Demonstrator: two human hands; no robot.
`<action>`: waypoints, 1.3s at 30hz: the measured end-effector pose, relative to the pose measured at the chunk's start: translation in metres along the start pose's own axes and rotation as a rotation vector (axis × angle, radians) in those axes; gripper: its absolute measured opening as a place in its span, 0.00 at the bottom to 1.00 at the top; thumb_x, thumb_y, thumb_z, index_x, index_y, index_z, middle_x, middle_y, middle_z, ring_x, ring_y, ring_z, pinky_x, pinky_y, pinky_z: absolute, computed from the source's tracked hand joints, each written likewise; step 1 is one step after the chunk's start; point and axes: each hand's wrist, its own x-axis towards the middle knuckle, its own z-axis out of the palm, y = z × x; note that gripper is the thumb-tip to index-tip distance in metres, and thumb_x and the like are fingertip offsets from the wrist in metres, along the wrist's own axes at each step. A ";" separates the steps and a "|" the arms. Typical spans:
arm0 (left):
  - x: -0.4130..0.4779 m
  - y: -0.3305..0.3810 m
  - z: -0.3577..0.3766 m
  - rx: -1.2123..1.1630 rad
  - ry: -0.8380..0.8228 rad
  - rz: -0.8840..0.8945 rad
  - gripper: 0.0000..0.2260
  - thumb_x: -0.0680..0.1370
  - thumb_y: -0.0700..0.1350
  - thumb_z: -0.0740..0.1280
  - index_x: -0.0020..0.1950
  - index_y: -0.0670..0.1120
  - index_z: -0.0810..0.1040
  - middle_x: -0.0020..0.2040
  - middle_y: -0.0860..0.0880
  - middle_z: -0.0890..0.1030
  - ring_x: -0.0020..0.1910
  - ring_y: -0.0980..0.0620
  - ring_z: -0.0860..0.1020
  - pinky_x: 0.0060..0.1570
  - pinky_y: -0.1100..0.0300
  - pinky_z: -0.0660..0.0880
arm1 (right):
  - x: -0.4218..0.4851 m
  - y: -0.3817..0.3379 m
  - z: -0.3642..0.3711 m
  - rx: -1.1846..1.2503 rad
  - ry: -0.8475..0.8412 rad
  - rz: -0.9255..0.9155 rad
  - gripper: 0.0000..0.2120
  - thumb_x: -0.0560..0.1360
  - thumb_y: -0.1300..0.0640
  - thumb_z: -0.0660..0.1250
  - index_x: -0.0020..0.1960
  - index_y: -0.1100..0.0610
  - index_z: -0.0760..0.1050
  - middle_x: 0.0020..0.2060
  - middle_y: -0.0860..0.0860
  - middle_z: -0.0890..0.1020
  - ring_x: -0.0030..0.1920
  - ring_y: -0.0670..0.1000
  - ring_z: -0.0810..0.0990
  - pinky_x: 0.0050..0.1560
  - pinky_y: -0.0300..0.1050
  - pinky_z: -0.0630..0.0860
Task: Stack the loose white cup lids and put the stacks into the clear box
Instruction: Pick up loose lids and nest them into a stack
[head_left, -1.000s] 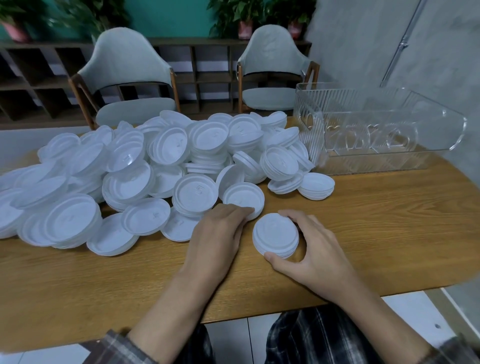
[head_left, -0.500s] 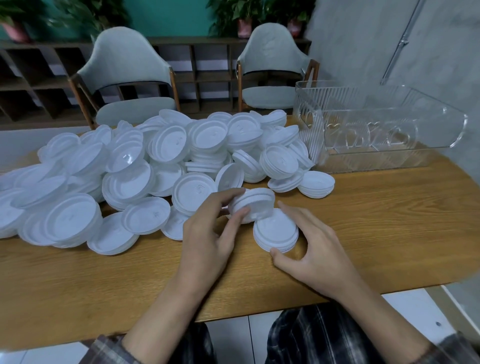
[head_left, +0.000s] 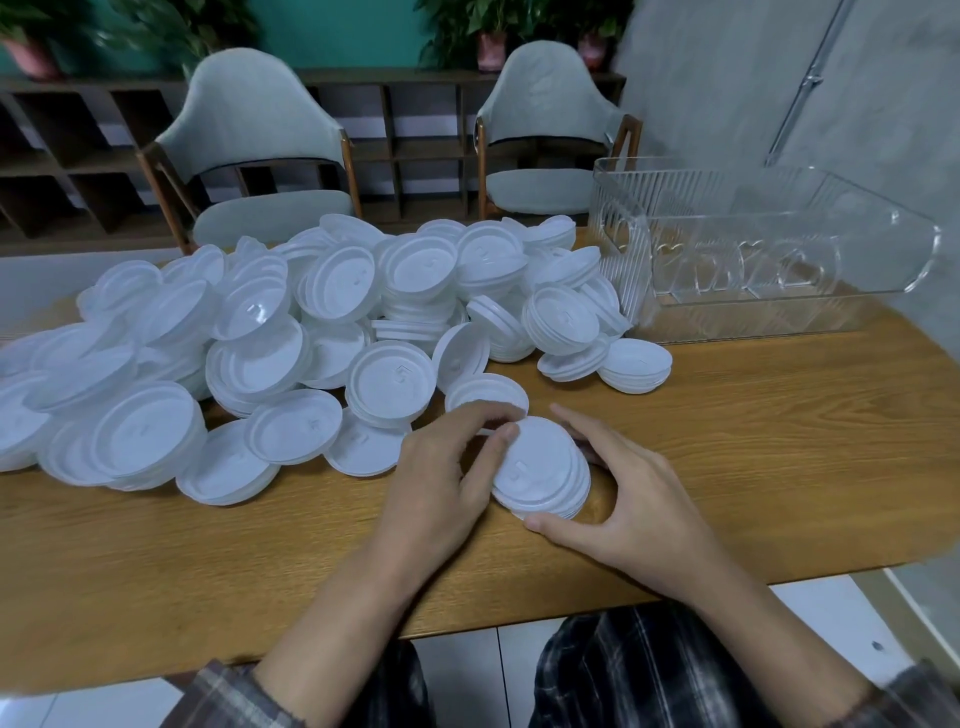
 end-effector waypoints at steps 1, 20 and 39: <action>-0.001 0.001 0.000 0.006 -0.023 -0.003 0.09 0.83 0.48 0.69 0.61 0.49 0.85 0.54 0.60 0.85 0.57 0.62 0.82 0.57 0.64 0.77 | 0.000 0.001 0.000 0.000 -0.006 0.003 0.46 0.66 0.36 0.81 0.79 0.42 0.65 0.68 0.33 0.75 0.69 0.34 0.72 0.68 0.30 0.68; -0.006 0.010 -0.007 0.029 -0.237 -0.020 0.38 0.69 0.47 0.80 0.77 0.60 0.70 0.66 0.63 0.80 0.69 0.64 0.76 0.71 0.57 0.72 | -0.002 0.000 0.002 0.002 -0.023 -0.035 0.42 0.72 0.37 0.73 0.80 0.51 0.67 0.70 0.35 0.74 0.71 0.37 0.72 0.68 0.30 0.67; 0.001 -0.020 -0.005 0.334 -0.031 0.097 0.18 0.77 0.35 0.74 0.65 0.47 0.83 0.59 0.54 0.84 0.62 0.55 0.79 0.63 0.65 0.73 | -0.001 0.009 0.008 -0.110 0.033 0.027 0.45 0.70 0.31 0.72 0.81 0.48 0.64 0.67 0.35 0.73 0.71 0.39 0.69 0.69 0.34 0.66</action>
